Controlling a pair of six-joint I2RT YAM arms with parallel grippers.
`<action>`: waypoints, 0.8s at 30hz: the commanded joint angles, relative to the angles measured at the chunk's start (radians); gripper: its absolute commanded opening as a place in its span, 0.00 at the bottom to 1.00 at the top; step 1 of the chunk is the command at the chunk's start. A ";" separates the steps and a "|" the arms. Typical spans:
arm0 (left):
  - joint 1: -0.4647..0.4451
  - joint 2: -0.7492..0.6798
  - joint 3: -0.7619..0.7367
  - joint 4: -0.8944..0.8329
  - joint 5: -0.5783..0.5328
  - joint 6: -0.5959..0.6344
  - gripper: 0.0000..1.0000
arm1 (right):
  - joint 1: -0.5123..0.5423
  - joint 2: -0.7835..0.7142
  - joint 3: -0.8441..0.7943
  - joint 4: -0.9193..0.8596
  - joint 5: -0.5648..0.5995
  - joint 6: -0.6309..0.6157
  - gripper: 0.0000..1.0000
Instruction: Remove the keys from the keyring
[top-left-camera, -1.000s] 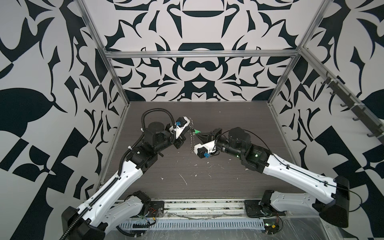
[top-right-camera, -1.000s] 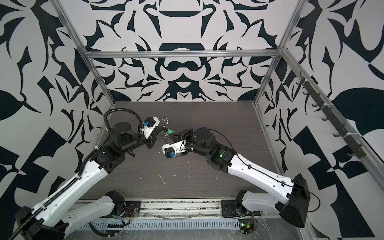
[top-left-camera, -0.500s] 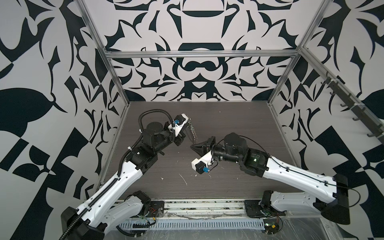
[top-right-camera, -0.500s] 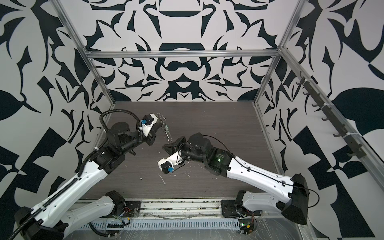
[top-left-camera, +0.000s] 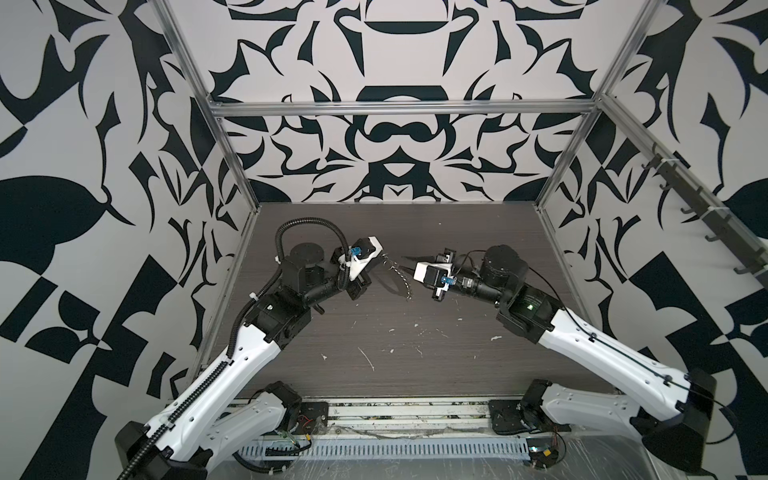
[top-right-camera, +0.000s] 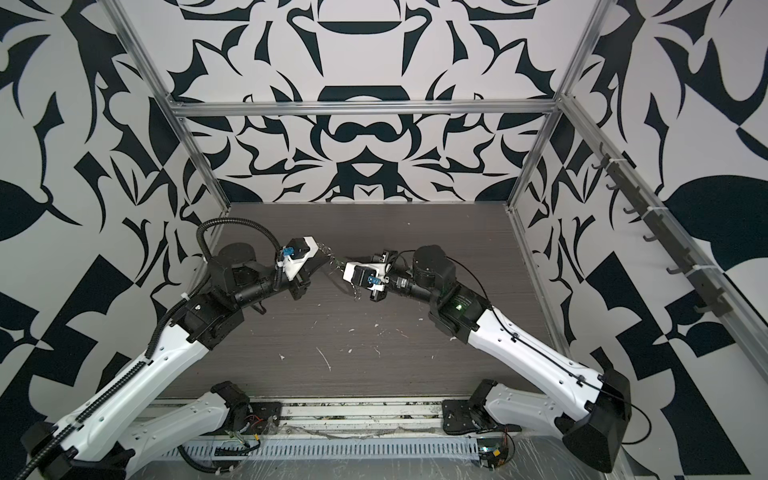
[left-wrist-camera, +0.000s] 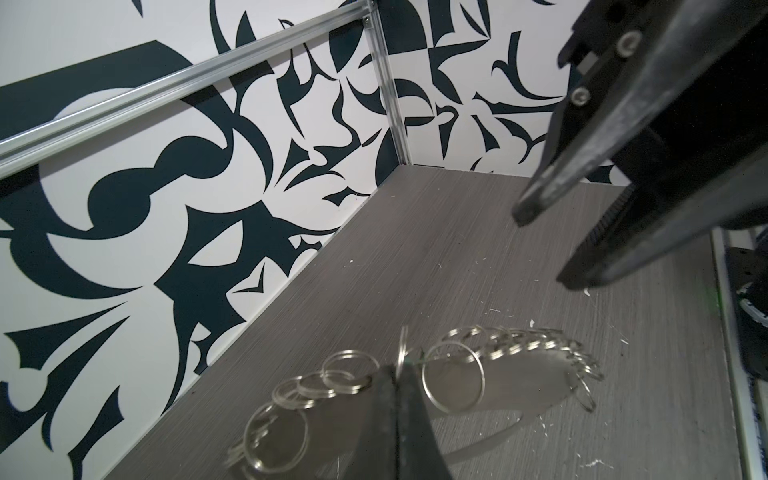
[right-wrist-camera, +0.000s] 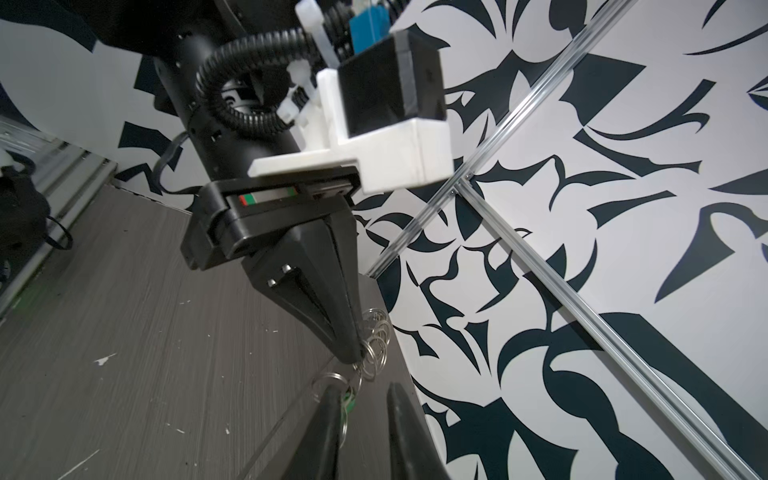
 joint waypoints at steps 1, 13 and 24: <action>0.000 -0.021 0.039 -0.012 0.064 0.021 0.00 | -0.025 0.013 -0.012 0.051 -0.035 0.078 0.28; 0.000 -0.009 0.058 -0.023 0.085 0.008 0.00 | -0.054 0.048 -0.053 0.052 -0.057 0.141 0.46; 0.000 0.004 0.047 0.008 0.092 -0.028 0.00 | -0.054 0.089 -0.074 0.121 -0.097 0.197 0.52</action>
